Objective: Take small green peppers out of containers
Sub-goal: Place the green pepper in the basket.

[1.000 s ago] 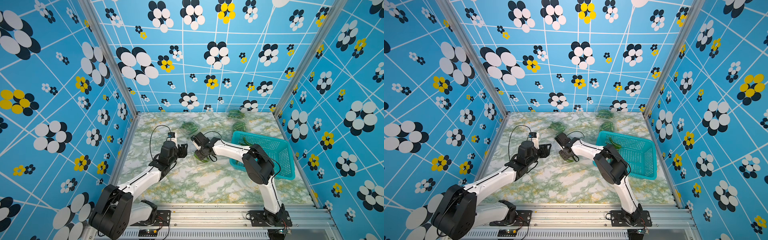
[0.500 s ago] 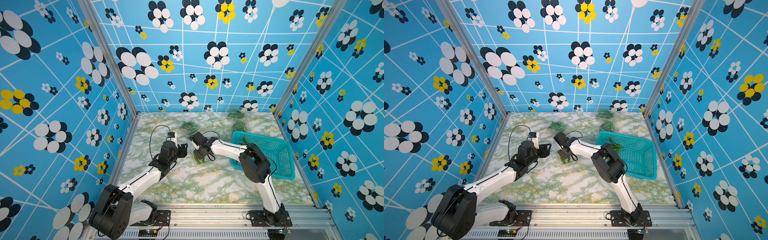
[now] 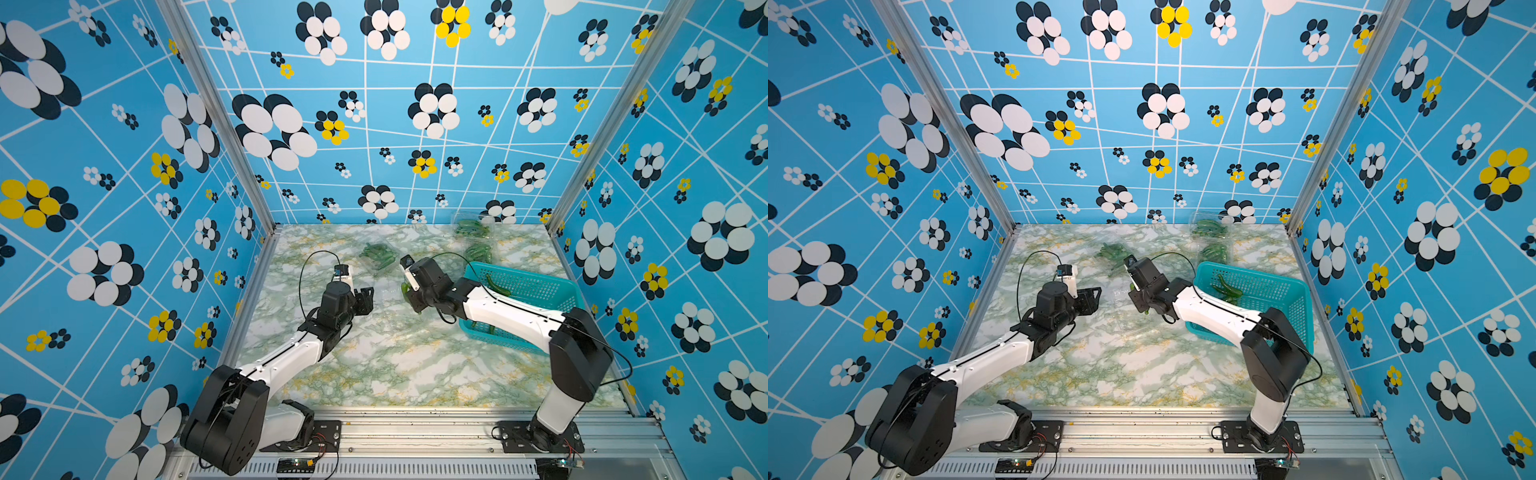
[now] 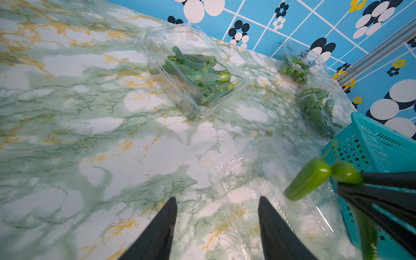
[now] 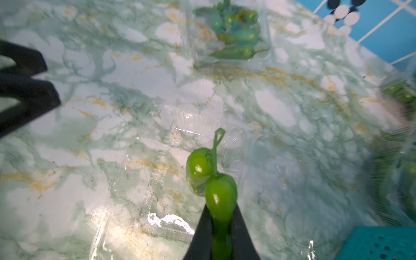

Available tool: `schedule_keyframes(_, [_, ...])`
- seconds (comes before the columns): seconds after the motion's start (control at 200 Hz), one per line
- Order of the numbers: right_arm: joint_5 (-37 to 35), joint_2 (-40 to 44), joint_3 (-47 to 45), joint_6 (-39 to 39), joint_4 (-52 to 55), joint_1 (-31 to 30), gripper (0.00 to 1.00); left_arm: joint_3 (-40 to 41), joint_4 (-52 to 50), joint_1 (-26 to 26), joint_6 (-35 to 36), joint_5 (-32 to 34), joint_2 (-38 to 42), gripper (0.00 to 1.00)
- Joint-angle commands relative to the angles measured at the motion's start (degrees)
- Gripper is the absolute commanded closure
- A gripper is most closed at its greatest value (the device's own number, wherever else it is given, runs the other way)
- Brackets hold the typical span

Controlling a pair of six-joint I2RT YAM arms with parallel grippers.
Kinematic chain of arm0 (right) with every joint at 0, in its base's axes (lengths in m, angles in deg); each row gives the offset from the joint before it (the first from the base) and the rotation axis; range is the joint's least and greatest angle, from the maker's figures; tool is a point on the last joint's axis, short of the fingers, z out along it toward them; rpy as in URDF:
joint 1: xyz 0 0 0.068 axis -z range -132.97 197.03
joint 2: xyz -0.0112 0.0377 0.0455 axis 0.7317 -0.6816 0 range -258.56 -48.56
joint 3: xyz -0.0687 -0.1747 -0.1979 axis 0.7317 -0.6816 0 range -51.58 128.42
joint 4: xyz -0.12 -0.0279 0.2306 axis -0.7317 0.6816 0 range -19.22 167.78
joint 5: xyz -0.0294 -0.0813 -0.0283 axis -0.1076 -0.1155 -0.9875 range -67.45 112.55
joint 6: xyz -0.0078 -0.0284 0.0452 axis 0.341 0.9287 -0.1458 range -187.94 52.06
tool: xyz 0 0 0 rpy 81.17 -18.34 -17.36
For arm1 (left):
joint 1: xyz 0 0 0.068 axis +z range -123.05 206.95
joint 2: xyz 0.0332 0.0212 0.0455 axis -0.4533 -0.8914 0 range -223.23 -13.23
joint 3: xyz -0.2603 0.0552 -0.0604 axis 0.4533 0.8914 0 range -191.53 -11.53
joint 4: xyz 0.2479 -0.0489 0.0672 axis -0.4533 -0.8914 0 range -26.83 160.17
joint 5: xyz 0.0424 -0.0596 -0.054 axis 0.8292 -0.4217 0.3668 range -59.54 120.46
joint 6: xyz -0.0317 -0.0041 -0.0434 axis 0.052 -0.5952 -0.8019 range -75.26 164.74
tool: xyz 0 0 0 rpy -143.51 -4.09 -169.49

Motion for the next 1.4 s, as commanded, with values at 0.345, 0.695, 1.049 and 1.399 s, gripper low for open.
schedule_keyframes(0.345, [-19.6, 18.0, -17.0, -18.5, -5.7, 18.0, 1.0, 1.0, 1.8, 1.0, -0.9, 0.1, -0.5, 0.41])
schedule_keyframes(0.695, [-17.2, 7.9, -17.0, -24.4, -1.0, 23.0, 1.0, 0.4, -0.1, 1.3, -1.3, 0.8, 0.0, 0.4])
schedule_keyframes(1.049, [-11.2, 3.3, -13.5, -25.7, 2.6, 23.6, 0.68, -2.6, -4.3, 2.0, -2.4, 0.5, -1.6, 0.38])
schedule_keyframes(1.399, [-8.5, 14.4, -16.6, -21.4, -3.3, 22.1, 0.47, -4.3, -5.9, 2.1, -5.2, 9.7, -0.4, 0.29])
